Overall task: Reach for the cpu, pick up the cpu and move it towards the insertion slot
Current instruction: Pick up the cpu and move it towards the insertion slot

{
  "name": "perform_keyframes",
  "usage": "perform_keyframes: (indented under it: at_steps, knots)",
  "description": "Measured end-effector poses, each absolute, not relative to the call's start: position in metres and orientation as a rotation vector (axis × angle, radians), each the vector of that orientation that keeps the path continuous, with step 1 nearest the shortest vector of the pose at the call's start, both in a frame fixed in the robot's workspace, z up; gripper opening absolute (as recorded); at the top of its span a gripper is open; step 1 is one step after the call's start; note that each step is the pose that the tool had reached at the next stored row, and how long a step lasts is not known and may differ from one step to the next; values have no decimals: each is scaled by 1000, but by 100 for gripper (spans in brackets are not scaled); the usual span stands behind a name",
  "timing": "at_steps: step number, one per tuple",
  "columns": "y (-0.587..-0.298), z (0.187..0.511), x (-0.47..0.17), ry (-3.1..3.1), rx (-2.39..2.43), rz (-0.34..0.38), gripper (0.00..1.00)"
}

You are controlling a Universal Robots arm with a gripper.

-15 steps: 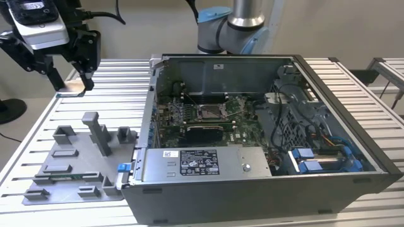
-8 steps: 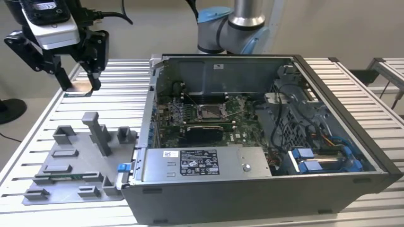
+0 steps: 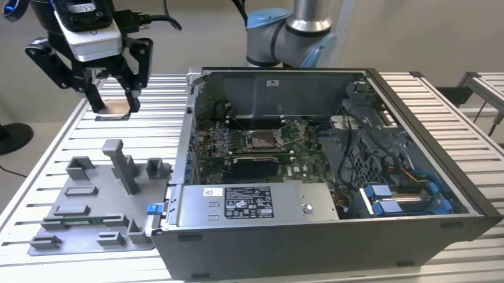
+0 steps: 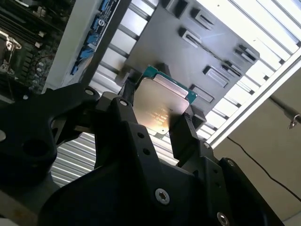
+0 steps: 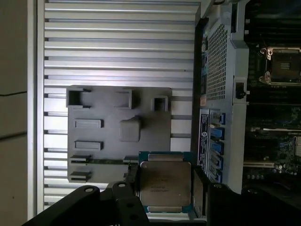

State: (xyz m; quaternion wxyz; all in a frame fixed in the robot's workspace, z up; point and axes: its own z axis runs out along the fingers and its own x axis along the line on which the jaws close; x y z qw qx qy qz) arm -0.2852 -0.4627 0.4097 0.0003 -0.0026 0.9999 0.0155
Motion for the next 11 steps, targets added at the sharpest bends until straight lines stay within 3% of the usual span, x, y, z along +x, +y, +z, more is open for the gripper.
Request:
perform_keyframes:
  at_steps: [11]
  knots:
    - [-463, 410, -261, 3141, -8, 49, 0]
